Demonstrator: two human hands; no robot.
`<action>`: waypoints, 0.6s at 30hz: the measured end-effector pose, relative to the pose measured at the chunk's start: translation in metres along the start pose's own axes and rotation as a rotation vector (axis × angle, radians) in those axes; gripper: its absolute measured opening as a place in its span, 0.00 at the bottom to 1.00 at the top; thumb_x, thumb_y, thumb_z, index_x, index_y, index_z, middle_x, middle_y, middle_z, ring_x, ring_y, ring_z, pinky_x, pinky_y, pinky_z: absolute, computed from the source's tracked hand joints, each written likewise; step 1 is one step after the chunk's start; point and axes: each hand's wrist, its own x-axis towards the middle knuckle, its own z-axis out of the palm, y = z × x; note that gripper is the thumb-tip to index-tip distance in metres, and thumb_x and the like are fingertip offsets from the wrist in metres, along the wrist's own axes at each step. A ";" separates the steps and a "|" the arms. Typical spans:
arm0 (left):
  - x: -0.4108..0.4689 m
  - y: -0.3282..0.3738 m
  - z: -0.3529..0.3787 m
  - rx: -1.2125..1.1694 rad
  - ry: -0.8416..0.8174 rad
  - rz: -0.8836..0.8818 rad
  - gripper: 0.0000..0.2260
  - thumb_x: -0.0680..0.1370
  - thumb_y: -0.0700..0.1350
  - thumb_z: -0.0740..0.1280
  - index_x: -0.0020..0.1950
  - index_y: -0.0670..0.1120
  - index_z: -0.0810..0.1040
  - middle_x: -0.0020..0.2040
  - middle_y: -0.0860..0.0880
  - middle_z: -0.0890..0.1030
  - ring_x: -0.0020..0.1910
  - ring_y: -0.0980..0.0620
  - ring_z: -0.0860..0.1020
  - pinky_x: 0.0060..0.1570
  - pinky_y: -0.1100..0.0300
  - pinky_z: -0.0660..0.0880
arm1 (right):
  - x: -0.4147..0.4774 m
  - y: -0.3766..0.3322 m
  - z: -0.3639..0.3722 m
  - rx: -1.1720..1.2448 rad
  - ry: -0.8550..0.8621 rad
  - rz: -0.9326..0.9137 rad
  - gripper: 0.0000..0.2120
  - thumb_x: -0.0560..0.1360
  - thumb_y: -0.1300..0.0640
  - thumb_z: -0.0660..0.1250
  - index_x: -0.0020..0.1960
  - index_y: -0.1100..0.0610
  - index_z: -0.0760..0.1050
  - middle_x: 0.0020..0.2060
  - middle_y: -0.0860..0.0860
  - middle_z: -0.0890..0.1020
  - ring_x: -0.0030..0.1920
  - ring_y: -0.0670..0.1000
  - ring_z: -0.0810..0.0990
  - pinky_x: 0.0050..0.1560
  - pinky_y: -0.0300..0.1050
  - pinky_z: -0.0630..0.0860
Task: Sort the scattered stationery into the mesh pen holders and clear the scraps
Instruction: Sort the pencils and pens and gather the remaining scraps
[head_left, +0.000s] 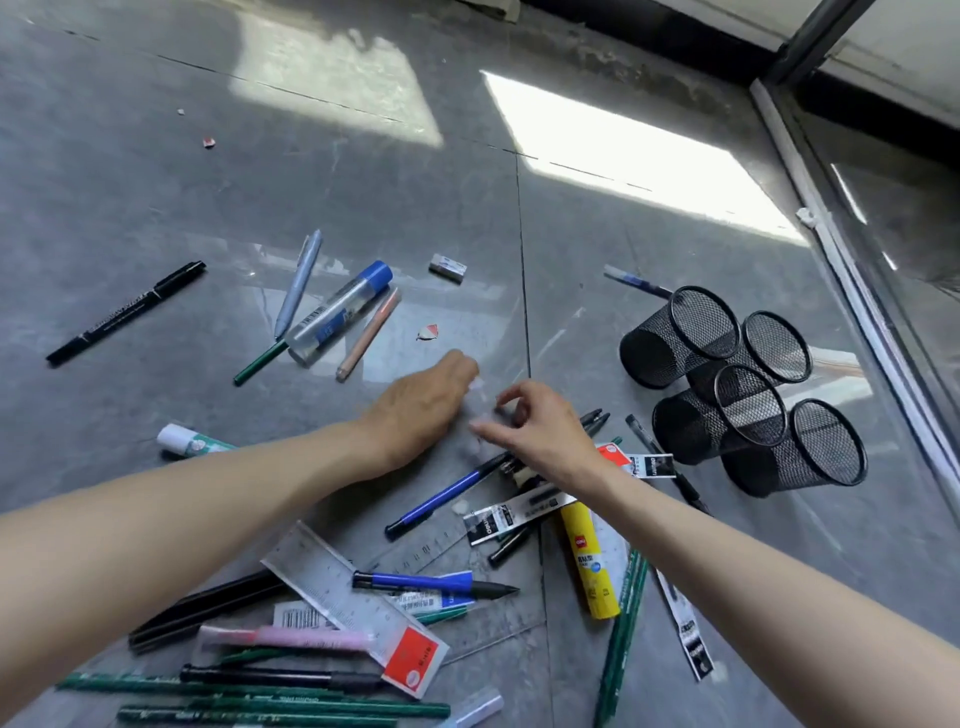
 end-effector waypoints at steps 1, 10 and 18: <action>0.003 -0.004 -0.004 0.009 0.033 -0.042 0.05 0.82 0.42 0.53 0.56 0.44 0.65 0.50 0.44 0.68 0.41 0.42 0.72 0.40 0.52 0.64 | 0.001 0.001 0.001 -0.068 -0.029 -0.029 0.20 0.63 0.45 0.77 0.49 0.52 0.75 0.38 0.47 0.74 0.37 0.44 0.72 0.36 0.37 0.65; 0.033 -0.022 -0.013 0.222 0.113 -0.353 0.10 0.77 0.38 0.55 0.58 0.41 0.66 0.52 0.40 0.78 0.49 0.38 0.75 0.38 0.51 0.65 | 0.006 -0.003 0.005 -0.193 -0.095 -0.030 0.06 0.66 0.60 0.75 0.38 0.56 0.78 0.32 0.48 0.78 0.36 0.47 0.76 0.40 0.43 0.73; 0.033 -0.026 -0.017 0.186 0.052 -0.291 0.01 0.81 0.40 0.54 0.51 0.45 0.63 0.52 0.41 0.78 0.49 0.40 0.75 0.39 0.53 0.65 | 0.017 -0.018 0.016 0.029 0.027 0.033 0.19 0.67 0.51 0.76 0.50 0.53 0.69 0.43 0.49 0.76 0.46 0.52 0.75 0.47 0.47 0.72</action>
